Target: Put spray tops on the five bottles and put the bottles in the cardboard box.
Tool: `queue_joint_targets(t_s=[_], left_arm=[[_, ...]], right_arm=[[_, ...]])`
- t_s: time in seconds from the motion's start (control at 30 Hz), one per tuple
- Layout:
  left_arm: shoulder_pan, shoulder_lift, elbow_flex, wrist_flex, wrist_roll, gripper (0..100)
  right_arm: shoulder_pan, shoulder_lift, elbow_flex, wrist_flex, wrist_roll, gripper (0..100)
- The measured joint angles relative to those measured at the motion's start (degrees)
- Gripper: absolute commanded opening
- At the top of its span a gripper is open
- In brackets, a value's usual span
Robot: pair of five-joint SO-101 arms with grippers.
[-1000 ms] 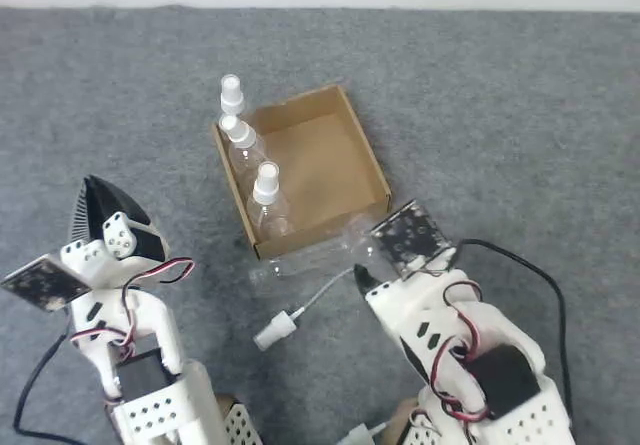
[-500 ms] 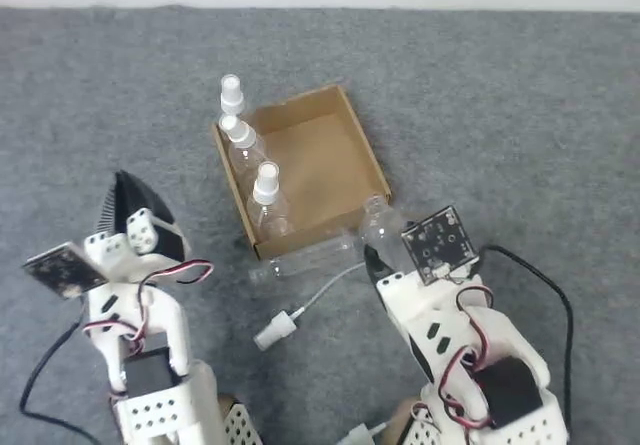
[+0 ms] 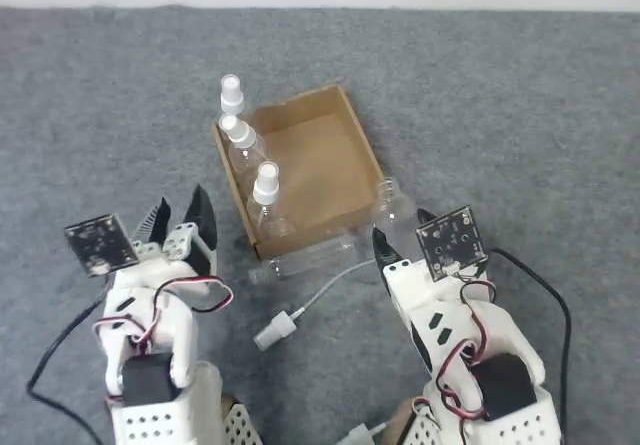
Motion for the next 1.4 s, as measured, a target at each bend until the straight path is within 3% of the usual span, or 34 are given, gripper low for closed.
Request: queue_joint_targets(t_s=[0.23, 0.6, 1.07, 1.4], left_arm=[[1.8, 0.0, -4.2, 6.8, -5.0, 17], [11.4, 0.0, -11.3, 21.2, -12.0, 17], [14.2, 0.5, -11.3, 21.6, -16.0, 17], [16.4, 20.4, -16.4, 21.6, -17.6, 17]], right_arm=[[0.0, -0.1, 2.1, -2.6, 0.0, 4.3], [0.0, -0.1, 3.0, -4.8, 0.0, 4.3], [0.0, -0.1, 3.0, -4.8, 0.0, 4.3], [0.0, -0.1, 3.0, -4.8, 0.0, 4.4]])
